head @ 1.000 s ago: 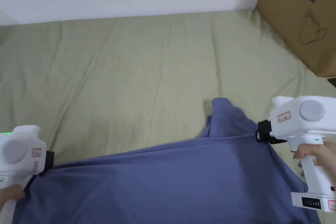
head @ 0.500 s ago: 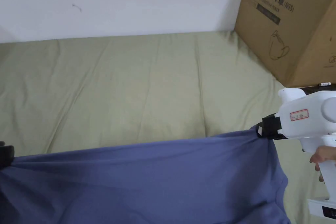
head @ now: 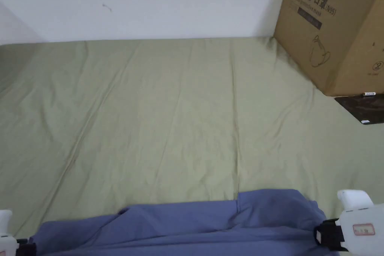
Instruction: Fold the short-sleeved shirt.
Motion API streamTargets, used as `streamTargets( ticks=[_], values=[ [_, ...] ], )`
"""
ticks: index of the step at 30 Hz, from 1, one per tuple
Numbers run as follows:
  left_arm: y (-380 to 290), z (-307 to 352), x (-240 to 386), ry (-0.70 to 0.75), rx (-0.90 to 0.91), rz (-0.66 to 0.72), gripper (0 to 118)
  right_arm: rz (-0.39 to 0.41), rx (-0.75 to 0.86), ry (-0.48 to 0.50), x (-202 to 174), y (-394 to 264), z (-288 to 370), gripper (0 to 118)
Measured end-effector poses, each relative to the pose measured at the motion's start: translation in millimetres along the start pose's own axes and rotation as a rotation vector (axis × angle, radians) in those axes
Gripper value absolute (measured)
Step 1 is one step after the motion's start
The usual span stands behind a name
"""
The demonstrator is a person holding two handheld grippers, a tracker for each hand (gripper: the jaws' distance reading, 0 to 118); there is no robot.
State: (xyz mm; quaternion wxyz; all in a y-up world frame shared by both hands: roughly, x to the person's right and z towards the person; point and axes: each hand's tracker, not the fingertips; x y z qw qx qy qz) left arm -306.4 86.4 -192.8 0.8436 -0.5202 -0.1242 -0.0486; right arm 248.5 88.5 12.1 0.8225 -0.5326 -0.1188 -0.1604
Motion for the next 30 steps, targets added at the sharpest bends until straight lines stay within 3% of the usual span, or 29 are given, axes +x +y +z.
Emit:
streamTargets(
  ticks=[2, 3, 4, 5, 7, 8, 9, 10, 11, 12, 13, 14, 15, 17, 19, 20, 21, 24, 25, 26, 30],
  values=[
    [0, 1, -1, 0.017, 0.011, 0.021, 47, -0.012, 0.012, -0.085, -4, -4, 2, 65],
    [1, 4, -3, 0.033, 0.014, 0.034, 64, 0.002, 0.028, -0.116, -5, -3, 7, 76],
    [3, 9, -6, 0.033, 0.029, 0.043, 80, 0.018, 0.071, -0.130, -6, -2, 16, 76],
    [5, 16, -9, 0.028, 0.052, 0.059, 86, 0.031, 0.108, -0.136, -9, 0, 25, 76],
    [9, 28, -14, -0.004, 0.093, 0.100, 87, 0.047, 0.166, -0.147, -18, 6, 42, 76],
    [11, 33, -16, -0.022, 0.103, 0.123, 87, 0.050, 0.203, -0.104, -23, 9, 51, 75],
    [11, 36, -19, -0.053, 0.116, 0.149, 86, 0.036, 0.227, -0.057, -29, 11, 58, 71],
    [9, 39, -21, -0.088, 0.127, 0.172, 76, 0.023, 0.253, -0.020, -36, 14, 60, 55],
    [7, 40, -24, -0.124, 0.137, 0.197, 53, 0.028, 0.267, 0.014, -45, 16, 60, 29],
    [4, 39, -26, -0.167, 0.146, 0.226, 21, 0.041, 0.282, 0.026, -54, 17, 59, 1],
    [1, 34, -29, -0.195, 0.135, 0.249, 2, 0.043, 0.310, 0.016, -66, 16, 56, 0],
    [-4, 30, -32, -0.200, 0.116, 0.276, 2, 0.045, 0.335, 0.003, -78, 15, 52, 0],
    [-8, 27, -37, -0.200, 0.123, 0.297, 2, 0.082, 0.318, 0.054, -89, 16, 48, 0],
    [-15, 23, -46, -0.205, 0.112, 0.299, 1, 0.075, 0.294, 0.139, -110, 18, 36, 0],
    [-22, 19, -57, -0.222, 0.129, 0.363, 2, 0.105, 0.252, 0.173, -132, 20, 24, 0],
    [-25, 17, -66, -0.252, 0.137, 0.407, 6, 0.115, 0.263, 0.157, -143, 21, 16, 0],
    [-28, 14, -75, -0.286, 0.156, 0.452, 23, 0.131, 0.251, 0.164, -153, 23, 11, 0],
    [-36, 4, -97, -0.376, 0.116, 0.600, 49, 0.134, 0.205, 0.234, -168, 27, -5, 0],
    [-38, -5, -102, -0.415, 0.089, 0.635, 91, 0.149, 0.192, 0.251, -174, 28, -8, 0],
    [-42, -11, -101, -0.446, 0.072, 0.660, 115, 0.178, 0.184, 0.255, -181, 28, -11, 0],
    [-51, -37, -93, -0.572, 0.037, 0.755, 117, 0.268, 0.154, 0.223, -207, 26, -18, 0]
  ],
)
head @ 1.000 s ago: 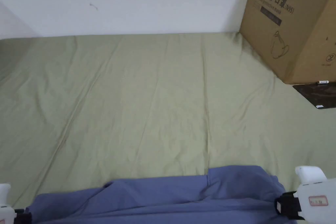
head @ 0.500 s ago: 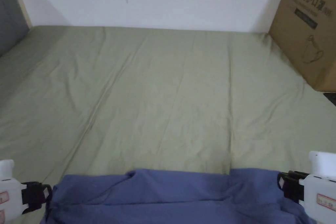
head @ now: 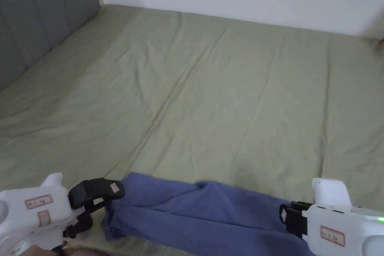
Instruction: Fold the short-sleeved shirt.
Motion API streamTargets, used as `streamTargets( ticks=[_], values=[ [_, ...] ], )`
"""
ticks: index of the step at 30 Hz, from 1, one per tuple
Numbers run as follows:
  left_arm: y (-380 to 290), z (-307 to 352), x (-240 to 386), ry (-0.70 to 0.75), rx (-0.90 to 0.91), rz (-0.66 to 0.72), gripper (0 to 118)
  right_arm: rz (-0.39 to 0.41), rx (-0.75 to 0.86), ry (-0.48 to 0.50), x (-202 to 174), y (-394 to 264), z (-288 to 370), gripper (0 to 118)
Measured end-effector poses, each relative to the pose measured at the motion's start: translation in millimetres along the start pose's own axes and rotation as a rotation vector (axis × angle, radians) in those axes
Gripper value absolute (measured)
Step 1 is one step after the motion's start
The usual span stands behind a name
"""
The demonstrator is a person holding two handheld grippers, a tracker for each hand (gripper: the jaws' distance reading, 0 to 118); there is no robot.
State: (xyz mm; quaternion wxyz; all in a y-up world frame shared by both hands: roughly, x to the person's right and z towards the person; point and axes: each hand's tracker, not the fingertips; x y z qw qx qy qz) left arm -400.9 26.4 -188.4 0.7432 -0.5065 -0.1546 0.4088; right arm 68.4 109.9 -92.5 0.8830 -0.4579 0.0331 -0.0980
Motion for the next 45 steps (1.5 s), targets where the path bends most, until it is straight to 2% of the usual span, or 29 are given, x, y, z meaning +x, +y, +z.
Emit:
streamTargets(
  ticks=[6, 7, 8, 9, 10, 12, 19, 23, 26, 31, 33, 35, 37, 38, 39, 42, 43, 44, 45],
  values=[
    [-9, -30, 4, -0.009, -0.036, -0.038, 118, -0.025, -0.038, 0.009, -4, -6, -3, 0],
    [-8, -30, 4, -0.013, -0.039, -0.028, 114, -0.033, -0.042, 0.009, -2, -7, -4, 0],
    [-1, -26, -2, -0.019, -0.032, -0.002, 101, -0.050, -0.044, 0.012, 0, -8, -3, 0],
    [0, -24, -1, -0.016, -0.031, -0.014, 66, -0.065, -0.046, 0.019, 1, -8, -2, 0],
    [1, -26, 1, 0.007, -0.021, -0.028, 7, -0.078, -0.049, 0.024, 2, -9, -1, 0],
    [0, -34, 6, 0.070, -0.064, 0.026, 9, -0.096, -0.055, 0.022, 5, -10, -4, 0],
    [3, -14, 42, 0.075, -0.051, -0.043, 9, -0.136, -0.039, 0.000, 36, -20, 9, 0],
    [-4, -1, 122, 0.090, -0.019, -0.299, 9, -0.217, 0.024, -0.010, 63, -20, 22, 0],
    [-34, -11, 190, 0.077, -0.042, -0.510, 9, -0.236, 0.056, -0.022, 71, -24, 34, 0],
    [-101, -73, 261, -0.068, -0.188, -0.758, 9, -0.273, 0.075, -0.069, 87, -35, 44, 0],
    [-121, -115, 269, -0.041, -0.280, -0.801, 12, -0.319, 0.076, -0.066, 99, -43, 46, 0],
    [-141, -147, 273, -0.043, -0.356, -0.810, 43, -0.339, 0.074, -0.072, 111, -52, 50, 0],
    [-155, -174, 272, -0.069, -0.454, -0.805, 88, -0.361, 0.073, -0.098, 119, -59, 54, 0],
    [-162, -179, 270, -0.054, -0.492, -0.777, 99, -0.372, 0.070, -0.104, 124, -64, 57, 0],
    [-165, -182, 269, -0.048, -0.507, -0.771, 103, -0.387, 0.067, -0.111, 130, -68, 59, 0],
    [-156, -174, 264, -0.018, -0.463, -0.775, 100, -0.429, 0.070, -0.129, 143, -78, 66, 0],
    [-151, -168, 262, -0.001, -0.442, -0.770, 89, -0.440, 0.072, -0.134, 147, -80, 68, 0],
    [-140, -160, 259, -0.009, -0.413, -0.758, 70, -0.448, 0.074, -0.137, 149, -82, 68, 0],
    [-131, -152, 255, -0.011, -0.377, -0.745, 43, -0.452, 0.073, -0.137, 151, -83, 68, 0]
  ],
)
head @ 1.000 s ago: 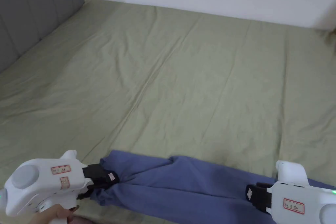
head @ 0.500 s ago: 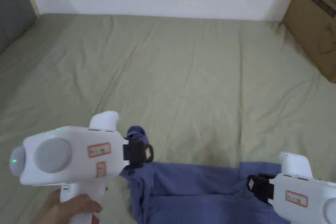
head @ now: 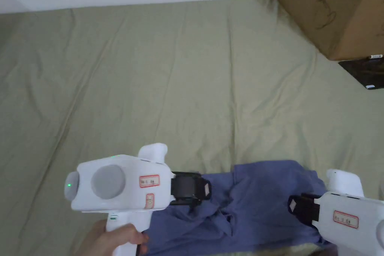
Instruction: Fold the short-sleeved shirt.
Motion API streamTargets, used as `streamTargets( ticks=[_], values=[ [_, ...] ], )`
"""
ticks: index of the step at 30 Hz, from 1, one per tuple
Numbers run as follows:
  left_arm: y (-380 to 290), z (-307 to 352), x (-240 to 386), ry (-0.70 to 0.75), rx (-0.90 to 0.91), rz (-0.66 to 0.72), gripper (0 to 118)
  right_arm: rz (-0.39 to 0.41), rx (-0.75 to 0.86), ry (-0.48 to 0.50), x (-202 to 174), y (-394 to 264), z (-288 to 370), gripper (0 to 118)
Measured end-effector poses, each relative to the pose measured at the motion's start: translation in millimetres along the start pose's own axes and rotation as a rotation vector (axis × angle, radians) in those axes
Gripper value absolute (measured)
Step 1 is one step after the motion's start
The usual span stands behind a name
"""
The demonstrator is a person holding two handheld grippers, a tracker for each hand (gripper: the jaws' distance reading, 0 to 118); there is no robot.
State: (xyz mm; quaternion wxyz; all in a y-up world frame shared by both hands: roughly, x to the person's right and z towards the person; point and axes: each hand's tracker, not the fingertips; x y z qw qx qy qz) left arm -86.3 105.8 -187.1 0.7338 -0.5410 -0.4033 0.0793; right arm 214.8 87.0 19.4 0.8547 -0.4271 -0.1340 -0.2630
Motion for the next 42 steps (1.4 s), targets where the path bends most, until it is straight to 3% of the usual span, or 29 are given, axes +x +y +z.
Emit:
streamTargets(
  ticks=[1, 2, 5, 10, 20, 26, 29, 30, 34, 37, 40, 42],
  values=[
    [0, 7, -7, 0.032, 0.008, 0.024, 7, -0.005, 0.000, -0.003, 2, 0, -1, 0],
    [0, 10, -14, 0.070, 0.009, 0.047, 3, -0.008, 0.003, -0.005, 4, -1, -1, 0],
    [-3, 7, -33, 0.130, -0.002, 0.079, 2, -0.022, 0.008, 0.001, 5, -2, -4, 0],
    [-14, -35, -19, 0.057, -0.083, 0.090, 2, -0.029, -0.001, 0.016, 3, -4, -7, 0],
    [-39, -83, 56, 0.055, -0.213, -0.174, 2, -0.047, -0.019, 0.013, 12, -9, -9, 0],
    [-33, -36, 46, -0.065, -0.096, -0.137, 2, -0.041, -0.037, 0.023, 4, -8, -9, 0],
    [-31, 5, 13, -0.012, -0.010, -0.072, 4, -0.014, -0.030, 0.023, -5, -4, -9, 0],
    [-31, 16, -4, 0.032, 0.012, -0.036, 12, -0.011, -0.028, 0.028, -8, -3, -9, 0],
    [-41, 39, -76, 0.193, 0.024, 0.158, 103, 0.007, -0.025, 0.046, -19, -2, -11, 0],
    [-54, 42, -115, 0.189, 0.058, 0.262, 106, 0.031, -0.037, 0.049, -28, -2, -14, 0],
    [-60, 27, -138, 0.074, 0.039, 0.387, 106, 0.060, -0.062, 0.055, -36, -3, -18, 0],
    [-62, 17, -145, 0.042, 0.061, 0.375, 109, 0.084, -0.073, 0.049, -41, -3, -18, 0]
  ],
)
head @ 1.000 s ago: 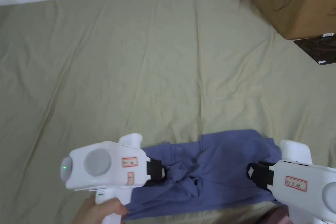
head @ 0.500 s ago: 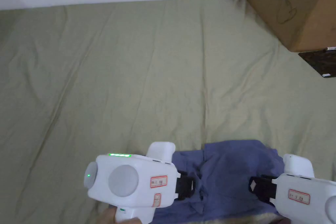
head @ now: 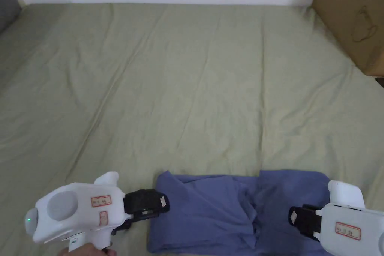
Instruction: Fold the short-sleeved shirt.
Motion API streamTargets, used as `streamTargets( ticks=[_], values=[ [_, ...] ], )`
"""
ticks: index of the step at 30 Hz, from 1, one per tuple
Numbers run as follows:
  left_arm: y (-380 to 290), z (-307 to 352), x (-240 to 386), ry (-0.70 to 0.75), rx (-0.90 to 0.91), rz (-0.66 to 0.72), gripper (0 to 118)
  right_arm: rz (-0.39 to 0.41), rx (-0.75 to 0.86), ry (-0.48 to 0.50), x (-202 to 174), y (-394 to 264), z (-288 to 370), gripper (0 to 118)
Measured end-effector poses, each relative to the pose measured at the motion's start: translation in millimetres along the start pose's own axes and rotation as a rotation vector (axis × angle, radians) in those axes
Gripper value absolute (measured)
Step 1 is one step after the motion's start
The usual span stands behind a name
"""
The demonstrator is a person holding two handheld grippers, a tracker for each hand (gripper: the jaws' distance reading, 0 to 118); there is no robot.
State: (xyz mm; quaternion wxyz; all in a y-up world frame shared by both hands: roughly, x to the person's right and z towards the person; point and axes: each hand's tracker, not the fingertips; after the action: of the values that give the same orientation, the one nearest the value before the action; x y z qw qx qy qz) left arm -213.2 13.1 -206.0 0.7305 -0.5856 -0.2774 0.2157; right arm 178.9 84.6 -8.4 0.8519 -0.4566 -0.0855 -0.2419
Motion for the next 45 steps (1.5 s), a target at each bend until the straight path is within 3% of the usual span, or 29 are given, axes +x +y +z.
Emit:
streamTargets(
  ticks=[7, 10, 12, 13, 14, 15, 16, 18, 24, 30, 36, 39, 45],
  values=[
    [9, -11, 9, -0.138, -0.045, -0.031, 109, 0.021, -0.022, -0.012, -10, 5, -7, 0],
    [9, -26, 9, -0.236, -0.083, 0.017, 108, 0.021, -0.031, -0.013, -15, 6, -11, 0],
    [12, -32, 4, -0.299, -0.101, 0.046, 101, 0.025, -0.040, -0.015, -17, 5, -13, 0],
    [12, -33, 1, -0.306, -0.097, 0.068, 72, 0.027, -0.046, -0.016, -18, 5, -14, 0],
    [14, -32, -3, -0.298, -0.095, 0.075, 25, 0.029, -0.051, -0.016, -19, 4, -15, 0],
    [16, -31, -9, -0.198, -0.084, 0.077, 8, 0.030, -0.061, -0.013, -19, 4, -15, 0],
    [14, -36, -13, -0.162, -0.081, 0.069, 8, 0.024, -0.072, -0.006, -19, 3, -17, 0],
    [12, -34, -20, -0.296, -0.103, 0.116, 8, 0.017, -0.094, 0.008, -20, 4, -20, 0],
    [30, -1, -31, -0.374, -0.067, 0.129, 8, 0.035, -0.101, -0.018, -29, 9, -25, 0],
    [62, 73, -72, -0.135, 0.027, 0.032, 8, 0.047, -0.096, 0.000, -36, 13, -27, 0],
    [67, 128, -116, 0.045, 0.058, 0.114, 8, 0.056, -0.103, 0.008, -41, 9, -29, 0],
    [64, 138, -107, 0.056, 0.079, 0.116, 8, 0.051, -0.112, 0.007, -37, 6, -31, 0],
    [66, 153, -30, 0.001, 0.129, 0.155, 8, 0.042, -0.111, 0.004, -24, 3, -27, 0]
  ],
)
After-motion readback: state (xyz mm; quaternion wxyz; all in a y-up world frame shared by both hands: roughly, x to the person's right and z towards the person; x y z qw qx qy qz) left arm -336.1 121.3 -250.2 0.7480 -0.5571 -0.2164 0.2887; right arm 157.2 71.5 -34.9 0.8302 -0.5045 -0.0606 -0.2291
